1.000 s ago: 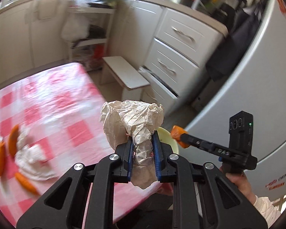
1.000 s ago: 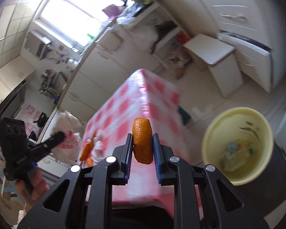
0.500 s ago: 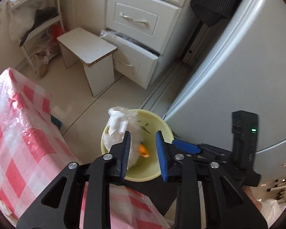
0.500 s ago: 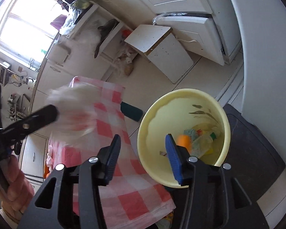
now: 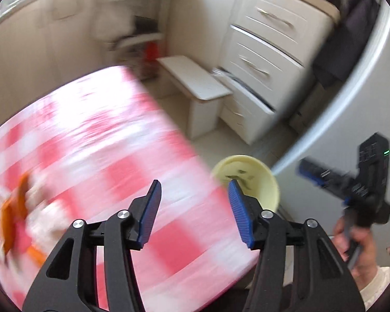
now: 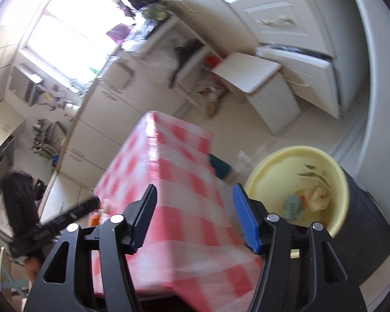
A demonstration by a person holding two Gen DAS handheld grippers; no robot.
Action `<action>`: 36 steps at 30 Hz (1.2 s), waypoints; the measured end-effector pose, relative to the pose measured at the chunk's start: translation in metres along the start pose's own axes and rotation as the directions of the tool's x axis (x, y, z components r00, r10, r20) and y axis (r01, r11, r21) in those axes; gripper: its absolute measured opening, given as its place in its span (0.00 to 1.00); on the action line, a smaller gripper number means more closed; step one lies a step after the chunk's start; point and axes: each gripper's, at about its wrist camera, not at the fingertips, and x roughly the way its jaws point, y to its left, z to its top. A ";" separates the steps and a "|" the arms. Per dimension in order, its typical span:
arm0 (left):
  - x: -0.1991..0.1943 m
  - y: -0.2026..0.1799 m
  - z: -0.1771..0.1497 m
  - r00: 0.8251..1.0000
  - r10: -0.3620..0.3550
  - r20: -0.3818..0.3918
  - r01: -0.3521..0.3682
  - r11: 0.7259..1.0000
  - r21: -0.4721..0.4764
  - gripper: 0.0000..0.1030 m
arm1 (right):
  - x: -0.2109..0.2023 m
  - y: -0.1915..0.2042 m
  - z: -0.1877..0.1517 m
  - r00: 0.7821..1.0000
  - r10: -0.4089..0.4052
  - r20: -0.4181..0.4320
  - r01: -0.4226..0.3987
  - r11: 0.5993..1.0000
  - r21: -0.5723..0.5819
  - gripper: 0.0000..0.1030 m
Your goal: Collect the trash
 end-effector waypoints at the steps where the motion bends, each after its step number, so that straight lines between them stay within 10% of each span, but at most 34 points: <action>1: -0.011 0.018 -0.012 0.999 0.035 0.010 -0.034 0.999 -0.026 0.51 | -0.001 0.013 0.001 1.000 0.022 0.006 -0.022 1.000 -0.015 0.60; 9: -0.055 0.126 -0.107 0.984 0.169 -0.059 -0.178 0.961 -0.213 0.52 | 0.014 0.131 -0.007 0.984 0.177 0.004 -0.173 0.969 -0.176 0.72; 17: -0.089 0.172 -0.123 0.977 0.211 -0.015 -0.203 0.919 -0.339 0.54 | 0.067 0.211 -0.049 0.984 0.159 -0.084 -0.179 0.919 -0.350 0.73; 26: -0.093 0.177 -0.129 0.975 0.221 -0.002 -0.206 0.906 -0.370 0.59 | 0.078 0.216 -0.055 0.992 0.093 -0.089 -0.119 0.929 -0.352 0.76; 36: -0.052 0.231 -0.131 0.963 0.218 -0.157 -0.266 0.852 -0.451 0.64 | 0.089 0.230 -0.064 0.993 0.042 -0.107 -0.082 0.913 -0.399 0.76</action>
